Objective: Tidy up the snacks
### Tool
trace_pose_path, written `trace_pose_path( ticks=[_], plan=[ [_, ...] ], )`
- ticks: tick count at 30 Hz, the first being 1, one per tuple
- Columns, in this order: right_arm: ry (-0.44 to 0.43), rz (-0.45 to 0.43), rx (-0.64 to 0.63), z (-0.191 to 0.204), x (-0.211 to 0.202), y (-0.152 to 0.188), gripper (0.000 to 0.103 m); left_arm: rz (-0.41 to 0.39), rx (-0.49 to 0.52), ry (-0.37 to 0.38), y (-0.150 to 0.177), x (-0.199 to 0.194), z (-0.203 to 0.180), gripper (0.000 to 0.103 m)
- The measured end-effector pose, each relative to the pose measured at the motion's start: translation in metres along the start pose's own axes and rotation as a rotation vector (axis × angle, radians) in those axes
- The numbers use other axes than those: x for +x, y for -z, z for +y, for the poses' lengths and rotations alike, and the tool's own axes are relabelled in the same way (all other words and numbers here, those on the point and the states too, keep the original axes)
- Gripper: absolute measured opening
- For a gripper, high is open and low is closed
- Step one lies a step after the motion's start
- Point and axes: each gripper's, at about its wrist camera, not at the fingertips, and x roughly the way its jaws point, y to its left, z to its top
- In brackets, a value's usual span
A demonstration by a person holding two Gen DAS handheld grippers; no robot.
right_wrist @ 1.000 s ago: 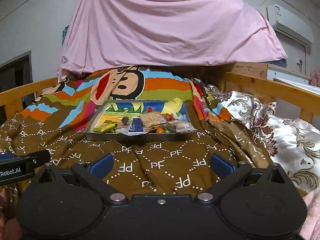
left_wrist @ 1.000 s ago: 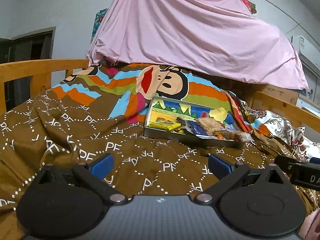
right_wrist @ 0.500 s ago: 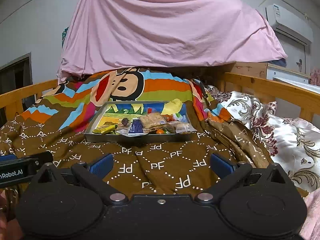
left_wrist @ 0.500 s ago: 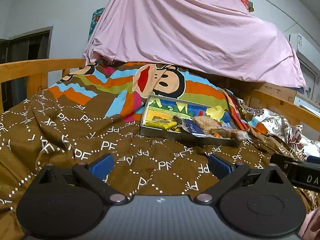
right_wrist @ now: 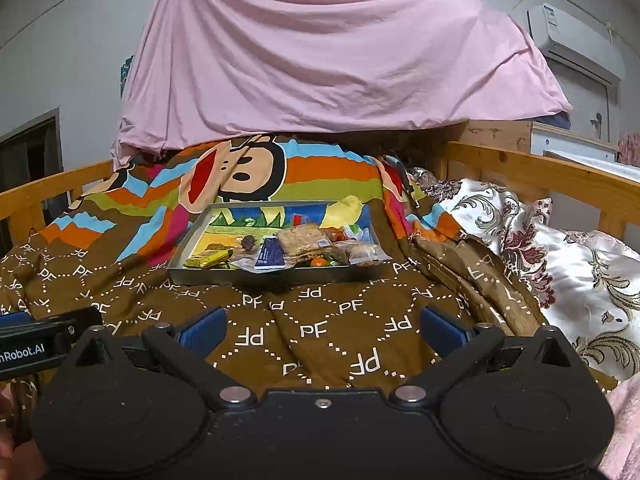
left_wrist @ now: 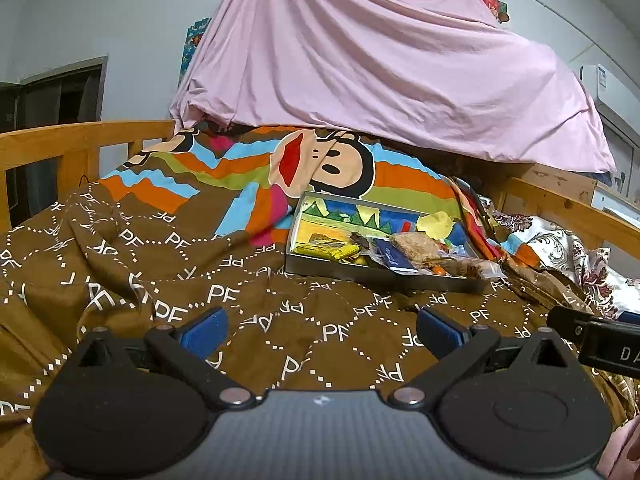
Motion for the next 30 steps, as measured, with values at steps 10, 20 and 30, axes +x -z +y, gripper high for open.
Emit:
trace_pose_path(
  ticks=[10, 20, 30],
  plan=[
    [0.0, 0.0, 0.0, 0.0, -0.0001, -0.0001, 0.102, -0.007, -0.002, -0.009, -0.0008, -0.001, 0.0019, 0.102],
    [0.0, 0.001, 0.0, -0.0001, 0.0, -0.0002, 0.102, -0.006, -0.002, -0.011, -0.0006, -0.001, 0.002, 0.102],
    [0.0, 0.002, 0.0, 0.0002, 0.0001, -0.0004, 0.102, -0.005, -0.013, -0.042, -0.0036, -0.0026, 0.0031, 0.102]
  ],
)
